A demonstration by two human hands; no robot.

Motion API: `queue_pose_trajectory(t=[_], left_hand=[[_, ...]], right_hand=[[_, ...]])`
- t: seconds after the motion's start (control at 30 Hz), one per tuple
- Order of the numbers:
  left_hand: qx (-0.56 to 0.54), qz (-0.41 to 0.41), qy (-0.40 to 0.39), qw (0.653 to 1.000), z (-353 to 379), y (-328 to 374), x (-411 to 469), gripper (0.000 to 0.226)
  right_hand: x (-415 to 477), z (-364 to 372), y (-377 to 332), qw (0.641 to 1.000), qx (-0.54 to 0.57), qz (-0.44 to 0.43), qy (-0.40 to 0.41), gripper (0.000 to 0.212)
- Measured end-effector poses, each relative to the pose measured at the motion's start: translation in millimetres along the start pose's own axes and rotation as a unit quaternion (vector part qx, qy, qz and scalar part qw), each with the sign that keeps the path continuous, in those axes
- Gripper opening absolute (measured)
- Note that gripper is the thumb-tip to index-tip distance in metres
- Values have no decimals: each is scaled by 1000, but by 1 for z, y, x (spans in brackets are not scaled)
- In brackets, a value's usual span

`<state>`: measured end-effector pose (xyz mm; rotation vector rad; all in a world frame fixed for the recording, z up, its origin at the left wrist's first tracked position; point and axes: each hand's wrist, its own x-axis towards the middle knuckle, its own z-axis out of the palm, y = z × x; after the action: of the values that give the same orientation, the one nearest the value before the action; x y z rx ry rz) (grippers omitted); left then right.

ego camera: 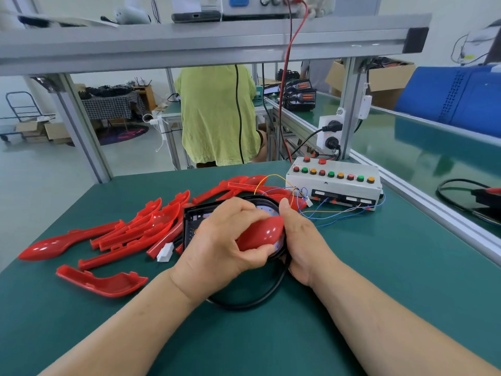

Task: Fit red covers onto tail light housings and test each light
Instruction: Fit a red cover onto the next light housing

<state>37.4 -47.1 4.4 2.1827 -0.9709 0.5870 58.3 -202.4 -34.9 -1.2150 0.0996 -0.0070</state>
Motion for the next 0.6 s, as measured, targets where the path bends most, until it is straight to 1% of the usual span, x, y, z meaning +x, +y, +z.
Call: queue_pose_trajectory(t=[0.07,0.17,0.27,0.4,0.6], left_hand=[[-1,7,-8,1000,-1,0,2,41],[26,26,-27,999,-1,2,-1,40],[40,19,-40,998,-1,2,-1,40],[50,11,-54,997,-1,0,0,39],[38,9,-73,997,-1,-3,1,40]], right_hand=[[1,-1,0,1000,-5,1,3,53],[1,1,0,1000,-12,11,9,52],[2,0,1,1000,-13,12,10,51],[3,-3,2,1000,-14,12,1,57],[3,-1,2,999,-17,17,24,54]])
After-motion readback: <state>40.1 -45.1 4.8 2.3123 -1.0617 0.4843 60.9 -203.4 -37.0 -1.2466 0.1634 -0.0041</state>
